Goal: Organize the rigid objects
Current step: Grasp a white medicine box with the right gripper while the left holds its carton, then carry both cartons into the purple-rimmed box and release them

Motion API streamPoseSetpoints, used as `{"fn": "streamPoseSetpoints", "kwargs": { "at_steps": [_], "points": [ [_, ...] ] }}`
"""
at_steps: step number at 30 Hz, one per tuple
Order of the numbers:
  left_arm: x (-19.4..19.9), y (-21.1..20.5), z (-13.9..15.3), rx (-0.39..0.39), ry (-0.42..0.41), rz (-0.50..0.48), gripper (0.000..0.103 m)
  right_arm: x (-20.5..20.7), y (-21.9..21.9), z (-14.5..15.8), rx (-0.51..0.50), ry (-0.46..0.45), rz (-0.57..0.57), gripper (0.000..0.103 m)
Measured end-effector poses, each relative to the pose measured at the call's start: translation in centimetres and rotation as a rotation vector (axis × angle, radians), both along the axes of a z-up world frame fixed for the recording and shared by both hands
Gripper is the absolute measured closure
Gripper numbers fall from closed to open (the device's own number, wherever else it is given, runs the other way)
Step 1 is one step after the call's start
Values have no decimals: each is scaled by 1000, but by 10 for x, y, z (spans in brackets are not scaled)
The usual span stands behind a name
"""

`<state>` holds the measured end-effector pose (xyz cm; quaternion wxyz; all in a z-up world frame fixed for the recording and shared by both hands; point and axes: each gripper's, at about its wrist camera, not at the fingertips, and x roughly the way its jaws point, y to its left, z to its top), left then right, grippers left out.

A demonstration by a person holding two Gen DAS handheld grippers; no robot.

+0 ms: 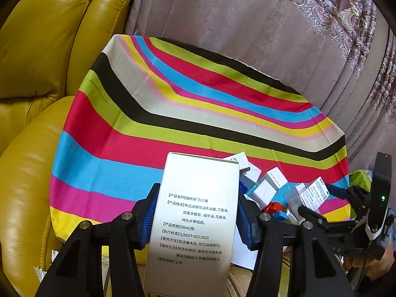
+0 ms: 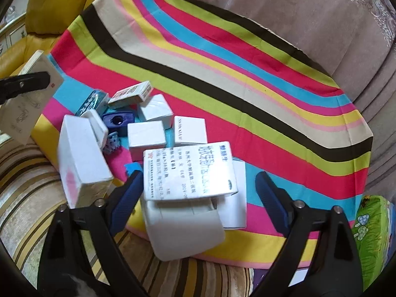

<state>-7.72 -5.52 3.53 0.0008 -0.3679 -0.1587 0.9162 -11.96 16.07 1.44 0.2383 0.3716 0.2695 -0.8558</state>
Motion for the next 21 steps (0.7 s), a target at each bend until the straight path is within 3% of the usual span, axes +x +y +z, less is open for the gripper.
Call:
{"fn": "streamPoseSetpoints", "kwargs": {
  "at_steps": [1,7,13,21],
  "points": [
    [-1,2,0,1,1,-4,48,0,1,1,-9,-6,-4,30],
    [-2,15,10,-8,23,-35,48,-1,9,5,-65,1,-31,30],
    [-3,37,33,15,92,-72,48,2,35,27,-194,45,-119,30],
    [8,100,53,110,169,-224,48,8,125,50,-327,24,-320,30]
  ]
}}
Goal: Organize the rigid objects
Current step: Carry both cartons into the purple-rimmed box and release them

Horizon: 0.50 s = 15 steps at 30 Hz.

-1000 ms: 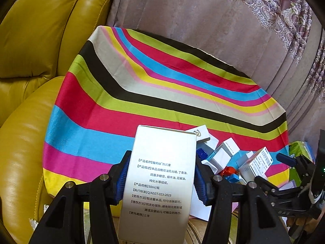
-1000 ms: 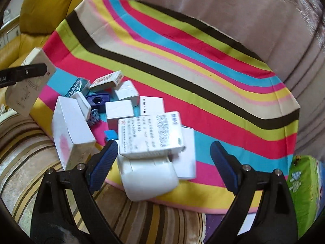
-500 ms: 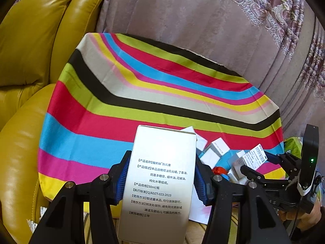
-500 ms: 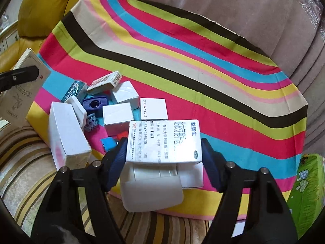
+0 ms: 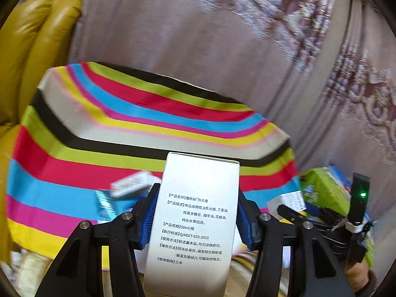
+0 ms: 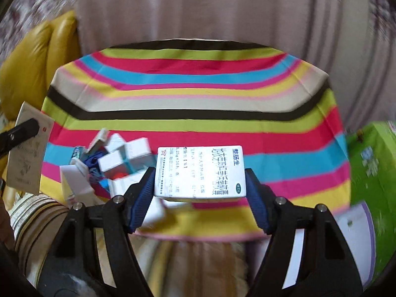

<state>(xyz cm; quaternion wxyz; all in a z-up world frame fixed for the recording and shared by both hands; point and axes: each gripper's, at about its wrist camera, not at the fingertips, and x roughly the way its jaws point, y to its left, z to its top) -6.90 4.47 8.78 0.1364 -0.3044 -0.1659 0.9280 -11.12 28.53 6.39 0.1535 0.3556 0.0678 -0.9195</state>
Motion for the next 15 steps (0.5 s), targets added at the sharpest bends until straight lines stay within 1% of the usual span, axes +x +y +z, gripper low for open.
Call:
{"fn": "streamPoseSetpoints", "kwargs": {
  "at_steps": [4,7,9,12,15],
  "points": [
    [7,44,2,23,-6,-96,48,8,49,1,-7,-22,-75,30],
    [11,84,-1,27,-37,-194,48,13,92,-3,-28,-53,-150,30],
    [9,111,-8,50,-76,-271,48,18,122,-8,-40,-79,-211,30],
    [9,150,-24,111,-167,-386,48,28,157,-15,-54,-107,-277,30],
    [12,179,-40,150,-245,-466,48,37,189,-25,-57,-133,-336,30]
  ]
}}
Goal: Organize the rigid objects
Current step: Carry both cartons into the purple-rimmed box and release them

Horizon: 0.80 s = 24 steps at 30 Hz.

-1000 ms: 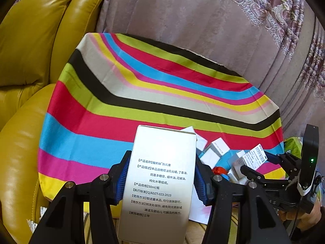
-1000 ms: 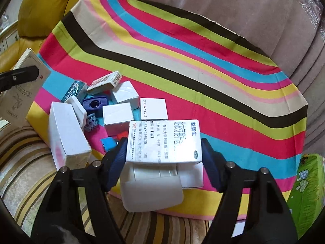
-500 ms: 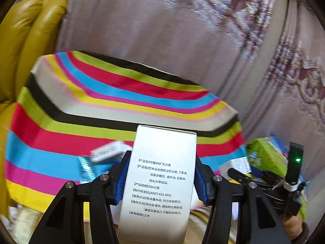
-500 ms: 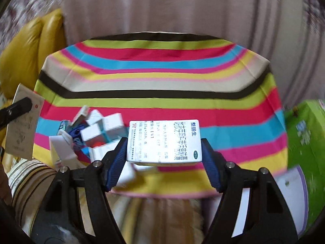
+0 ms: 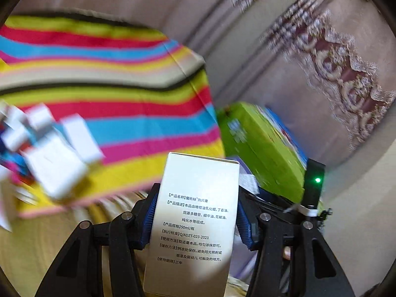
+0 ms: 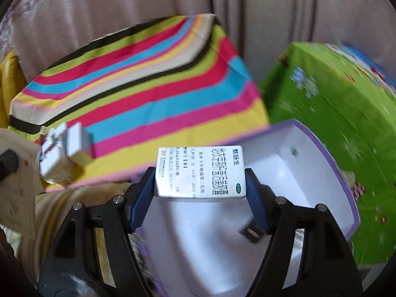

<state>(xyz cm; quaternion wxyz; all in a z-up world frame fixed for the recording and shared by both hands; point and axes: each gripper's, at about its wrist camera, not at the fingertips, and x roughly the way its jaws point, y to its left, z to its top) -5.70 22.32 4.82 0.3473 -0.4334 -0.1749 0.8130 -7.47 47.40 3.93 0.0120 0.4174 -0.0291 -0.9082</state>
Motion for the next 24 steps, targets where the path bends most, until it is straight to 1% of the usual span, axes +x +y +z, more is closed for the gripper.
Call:
{"fn": "streamPoseSetpoints", "kwargs": {
  "at_steps": [1,2,5,6,9,11,15,21,24],
  "points": [
    [1,13,-6,6,-26,-41,48,3,8,-4,0,-11,-12,30],
    [2,20,-11,11,-48,-64,48,7,14,-7,-1,-20,-21,30],
    [2,45,-29,47,-149,-130,48,10,33,-19,-15,-56,-58,30],
    [1,51,-34,46,-173,-139,48,11,38,-24,-20,-71,-72,30],
    [-6,74,-52,6,-248,-145,48,14,43,-33,-12,-101,-84,30],
    [-10,84,-60,-7,-278,-141,48,14,43,-38,6,-122,-82,30],
    [-17,102,-66,-47,-270,-145,49,16,39,-44,40,-141,-69,30],
    [-31,116,-84,-120,-312,-112,49,13,34,-55,56,-178,-51,30],
    [-32,115,-93,-136,-343,-107,48,14,30,-59,66,-188,-39,30]
  ]
}}
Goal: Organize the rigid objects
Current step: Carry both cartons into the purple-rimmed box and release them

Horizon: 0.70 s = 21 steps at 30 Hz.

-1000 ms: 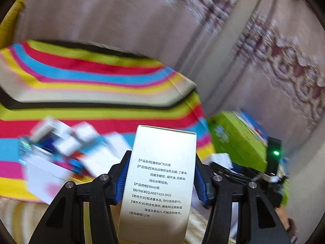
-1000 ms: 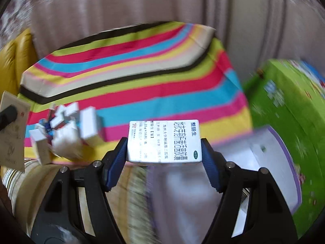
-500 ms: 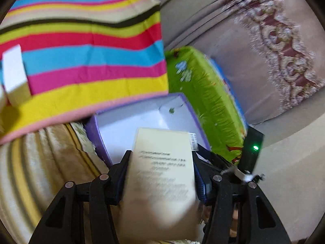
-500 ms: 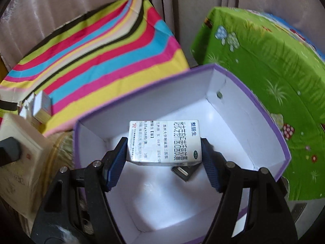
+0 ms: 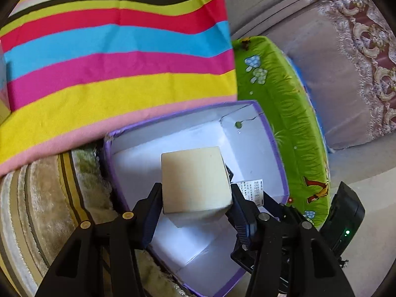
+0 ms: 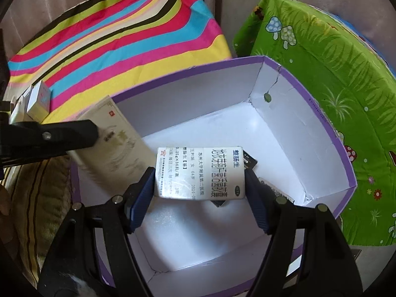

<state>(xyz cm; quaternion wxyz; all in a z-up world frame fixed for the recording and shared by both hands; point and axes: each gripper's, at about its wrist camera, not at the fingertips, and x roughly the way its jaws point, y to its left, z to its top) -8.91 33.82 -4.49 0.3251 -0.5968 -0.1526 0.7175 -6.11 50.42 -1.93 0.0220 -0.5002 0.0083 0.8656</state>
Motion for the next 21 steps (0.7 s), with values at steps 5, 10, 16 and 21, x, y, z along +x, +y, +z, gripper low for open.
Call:
{"fn": "streamPoseSetpoints", "kwargs": {
  "at_steps": [5,10,16,21],
  "points": [
    [0,2,2,-6,11,0,46,-1,-2,-6,-16,-22,-2,29],
    [2,-3,6,10,27,4,44,-1,-2,-6,-19,-21,-8,20],
    [4,-17,14,70,29,22,43,0,-3,-1,-27,-19,-5,19],
    [10,-39,28,72,67,33,42,4,-8,12,-23,3,8,19]
  ]
}}
